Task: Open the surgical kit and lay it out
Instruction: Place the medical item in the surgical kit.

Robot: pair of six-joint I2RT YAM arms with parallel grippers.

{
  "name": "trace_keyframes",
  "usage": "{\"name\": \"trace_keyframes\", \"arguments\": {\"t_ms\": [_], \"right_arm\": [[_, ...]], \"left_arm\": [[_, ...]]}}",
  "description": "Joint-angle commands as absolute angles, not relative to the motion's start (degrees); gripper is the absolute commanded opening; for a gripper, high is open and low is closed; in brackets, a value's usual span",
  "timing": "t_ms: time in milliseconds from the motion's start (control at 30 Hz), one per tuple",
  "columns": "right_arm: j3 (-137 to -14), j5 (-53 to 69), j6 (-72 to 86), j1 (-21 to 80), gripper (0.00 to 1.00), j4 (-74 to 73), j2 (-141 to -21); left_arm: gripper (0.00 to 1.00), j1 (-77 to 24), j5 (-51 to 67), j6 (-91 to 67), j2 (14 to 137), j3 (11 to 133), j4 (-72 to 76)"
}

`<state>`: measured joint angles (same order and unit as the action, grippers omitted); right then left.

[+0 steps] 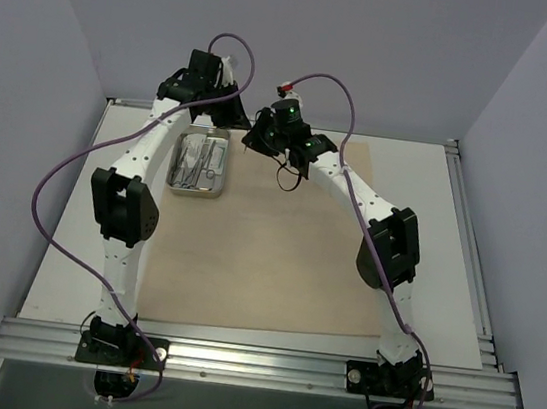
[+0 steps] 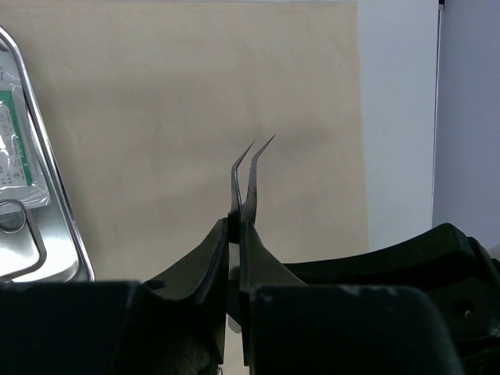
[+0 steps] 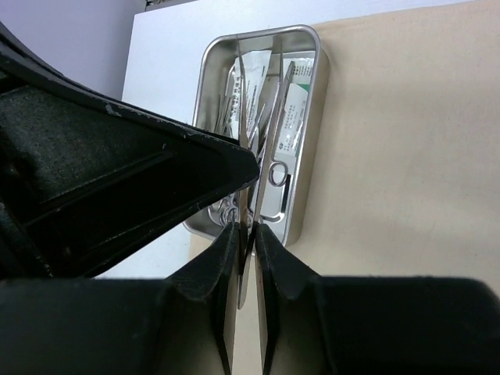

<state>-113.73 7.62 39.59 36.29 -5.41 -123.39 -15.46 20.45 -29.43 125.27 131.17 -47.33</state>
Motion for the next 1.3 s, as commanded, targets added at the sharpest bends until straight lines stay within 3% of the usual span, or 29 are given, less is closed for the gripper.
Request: {"name": "trace_keyframes", "arguments": {"t_ms": [0,100,233,300,333,400,500,900,1067,1267], "right_arm": [[-116.7,8.0,40.4,35.9,0.07,-5.3,-124.5],[-116.5,7.3,40.3,35.9,0.0,-5.6,-124.4],[-116.2,5.8,39.3,35.8,0.0,-6.7,-123.7],[-115.5,4.8,38.2,35.4,0.0,-7.6,-122.8],[-113.9,4.6,37.8,34.7,0.0,-8.0,-122.1],[-111.2,3.4,36.1,33.8,0.0,-8.5,-119.4],[-102.7,1.6,31.9,32.2,0.0,-8.5,-113.7],[-65.6,-9.0,22.8,30.2,0.0,-17.5,-95.5],[-59.2,-8.4,22.5,30.7,0.0,-14.9,-95.6],[-60.7,-10.1,21.2,31.5,0.0,-14.7,-100.6]], "left_arm": [[0.02,-15.7,21.9,-30.3,122.6,132.3,-45.3],[0.02,-15.7,22.0,-30.1,122.6,132.3,-45.4],[0.02,-15.7,23.1,-29.1,122.7,131.7,-45.0],[0.24,-15.6,23.8,-28.4,122.6,131.6,-45.2],[0.53,-15.6,23.7,-27.5,122.5,131.7,-45.3],[0.8,-15.3,23.1,-26.5,122.3,132.5,-46.2],[1.0,-14.9,21.3,-23.7,121.9,133.8,-47.7],[0.96,-12.8,13.0,-18.2,120.6,133.6,-50.3],[0.96,-12.8,13.0,-18.5,120.9,133.1,-50.0],[0.96,-12.8,12.7,-18.4,120.8,132.9,-49.9]]}}
